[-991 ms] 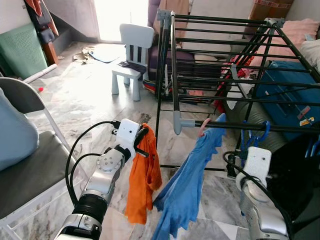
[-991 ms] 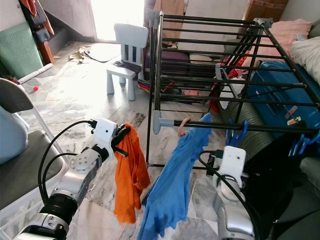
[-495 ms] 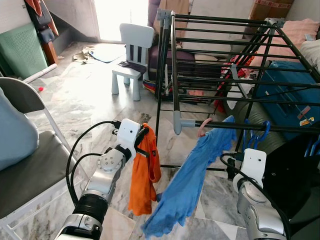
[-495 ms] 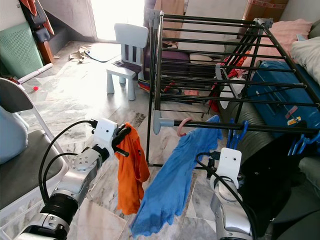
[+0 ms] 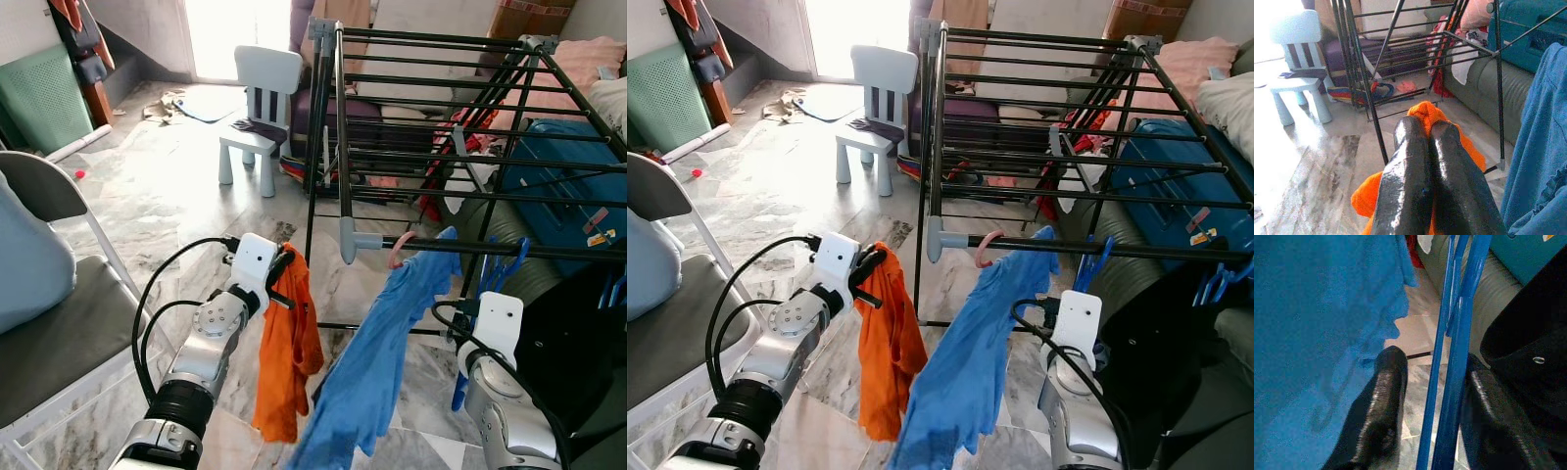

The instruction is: Hang hanger

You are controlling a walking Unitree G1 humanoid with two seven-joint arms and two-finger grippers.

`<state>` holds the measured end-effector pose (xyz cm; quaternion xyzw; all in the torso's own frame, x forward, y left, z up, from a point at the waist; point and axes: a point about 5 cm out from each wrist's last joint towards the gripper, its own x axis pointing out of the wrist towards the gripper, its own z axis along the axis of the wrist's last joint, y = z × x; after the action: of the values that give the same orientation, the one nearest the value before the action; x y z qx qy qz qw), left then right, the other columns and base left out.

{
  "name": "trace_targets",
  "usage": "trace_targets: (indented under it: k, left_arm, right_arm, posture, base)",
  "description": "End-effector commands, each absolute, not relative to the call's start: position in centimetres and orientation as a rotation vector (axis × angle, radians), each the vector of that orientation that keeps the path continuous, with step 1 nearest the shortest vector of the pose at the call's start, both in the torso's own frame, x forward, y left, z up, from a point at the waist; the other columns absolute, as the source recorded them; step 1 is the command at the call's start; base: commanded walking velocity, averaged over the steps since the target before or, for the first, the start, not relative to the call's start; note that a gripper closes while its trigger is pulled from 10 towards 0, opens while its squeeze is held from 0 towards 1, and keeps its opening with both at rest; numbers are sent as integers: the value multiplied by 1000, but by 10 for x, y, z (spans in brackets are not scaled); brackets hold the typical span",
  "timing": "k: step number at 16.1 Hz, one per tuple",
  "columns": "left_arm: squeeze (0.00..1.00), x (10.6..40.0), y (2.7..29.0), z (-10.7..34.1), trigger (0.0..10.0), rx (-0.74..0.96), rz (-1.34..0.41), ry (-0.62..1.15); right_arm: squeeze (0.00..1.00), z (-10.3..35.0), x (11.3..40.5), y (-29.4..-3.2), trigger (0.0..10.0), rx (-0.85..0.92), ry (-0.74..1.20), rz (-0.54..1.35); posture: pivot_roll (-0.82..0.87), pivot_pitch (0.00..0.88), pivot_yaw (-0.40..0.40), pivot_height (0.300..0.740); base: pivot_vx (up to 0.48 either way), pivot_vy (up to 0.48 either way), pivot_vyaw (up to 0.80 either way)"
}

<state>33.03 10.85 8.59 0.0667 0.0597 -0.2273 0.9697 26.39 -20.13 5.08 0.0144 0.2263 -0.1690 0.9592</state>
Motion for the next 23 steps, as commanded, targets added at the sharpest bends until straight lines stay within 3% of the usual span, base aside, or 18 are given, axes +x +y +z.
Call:
trace_targets:
  k: [1, 16, 17, 18, 19, 20, 21, 23]
  left_arm:
    - [0, 331, 104, 92, 10000, 138, -481, 97]
    - [0, 327, 102, 90, 10000, 128, -489, 100]
    - [0, 327, 102, 91, 10000, 122, -485, 89]
    - [0, 327, 102, 91, 10000, 122, -479, 79]
    - [0, 328, 103, 93, 10000, 130, -457, 70]
    - [0, 328, 103, 93, 10000, 131, -454, 71]
    - [0, 328, 108, 93, 10000, 134, -429, 76]
    - [0, 326, 122, 88, 10000, 157, -394, 94]
  right_arm:
    - [0, 52, 266, -203, 0, 23, 463, -347]
    - [0, 60, 256, -202, 0, 7, 408, -337]
    - [0, 66, 253, -201, 392, 8, 363, -333]
    - [0, 69, 249, -201, 2471, 5, 338, -332]
    - [0, 73, 241, -200, 8314, 5, 307, -321]
    - [0, 73, 239, -200, 8314, 4, 305, -316]
    - [0, 77, 234, -200, 10000, 11, 272, -317]
    - [0, 84, 220, -199, 10000, 15, 230, -291]
  posture:
    - [29, 0, -84, 740]
    - [27, 0, -87, 740]
    - [25, 0, -88, 740]
    - [24, 0, -89, 740]
    - [24, 0, -88, 740]
    - [20, 0, -87, 740]
    - [15, 0, -85, 740]
    - [12, 0, -85, 740]
  base:
    - [0, 0, 0]
    - [0, 0, 0]
    - [0, 0, 0]
    - [0, 0, 0]
    - [0, 0, 0]
    - [0, 0, 0]
    - [0, 0, 0]
    - [0, 0, 0]
